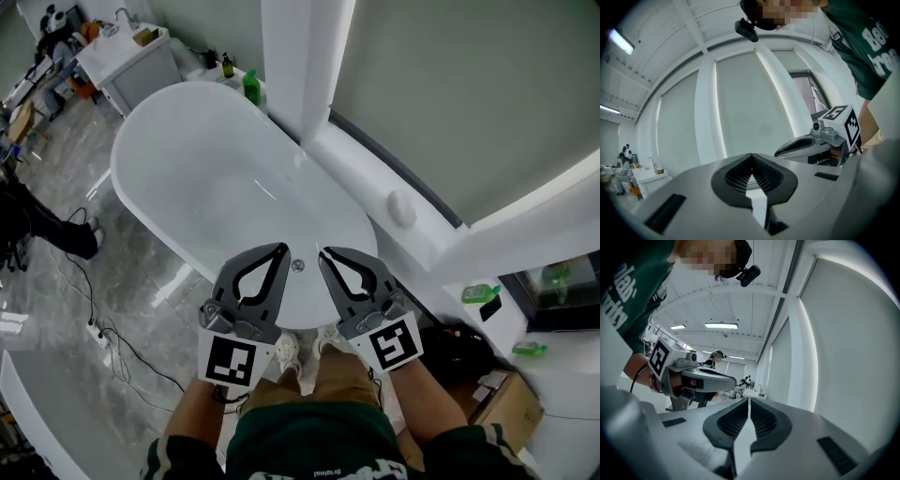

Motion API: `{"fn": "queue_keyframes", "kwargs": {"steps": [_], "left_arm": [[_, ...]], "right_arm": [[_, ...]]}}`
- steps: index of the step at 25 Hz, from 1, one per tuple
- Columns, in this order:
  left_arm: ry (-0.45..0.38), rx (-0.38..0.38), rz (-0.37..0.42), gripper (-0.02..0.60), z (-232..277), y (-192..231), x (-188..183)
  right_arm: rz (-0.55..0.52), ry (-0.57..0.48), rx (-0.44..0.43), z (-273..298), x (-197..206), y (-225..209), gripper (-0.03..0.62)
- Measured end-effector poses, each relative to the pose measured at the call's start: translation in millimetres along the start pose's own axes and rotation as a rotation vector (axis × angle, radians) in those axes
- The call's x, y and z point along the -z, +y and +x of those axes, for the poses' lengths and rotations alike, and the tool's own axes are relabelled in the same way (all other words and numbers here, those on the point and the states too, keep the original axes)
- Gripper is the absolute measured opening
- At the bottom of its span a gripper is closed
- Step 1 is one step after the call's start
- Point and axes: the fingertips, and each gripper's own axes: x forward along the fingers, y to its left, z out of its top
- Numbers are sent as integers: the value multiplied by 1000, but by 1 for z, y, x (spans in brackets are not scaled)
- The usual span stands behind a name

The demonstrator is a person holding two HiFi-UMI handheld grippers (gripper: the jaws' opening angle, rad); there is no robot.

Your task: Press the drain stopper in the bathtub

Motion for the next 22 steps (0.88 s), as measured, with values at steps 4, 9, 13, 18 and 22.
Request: {"fn": "queue_keyframes", "kwargs": {"steps": [4, 9, 13, 18, 22], "left_arm": [[91, -29, -65, 9, 23, -2, 49], [161, -79, -102, 9, 61, -2, 104], [206, -124, -116, 9, 86, -6, 144], [223, -162, -133, 9, 104, -3, 199], [253, -162, -181, 9, 111, -9, 262]], "right_arm": [[76, 78, -46, 15, 58, -16, 17], [107, 112, -143, 32, 120, -35, 15], [149, 143, -200, 45, 166, -41, 15], [181, 214, -252, 60, 237, -46, 15], [242, 293, -268, 68, 304, -38, 15]]}}
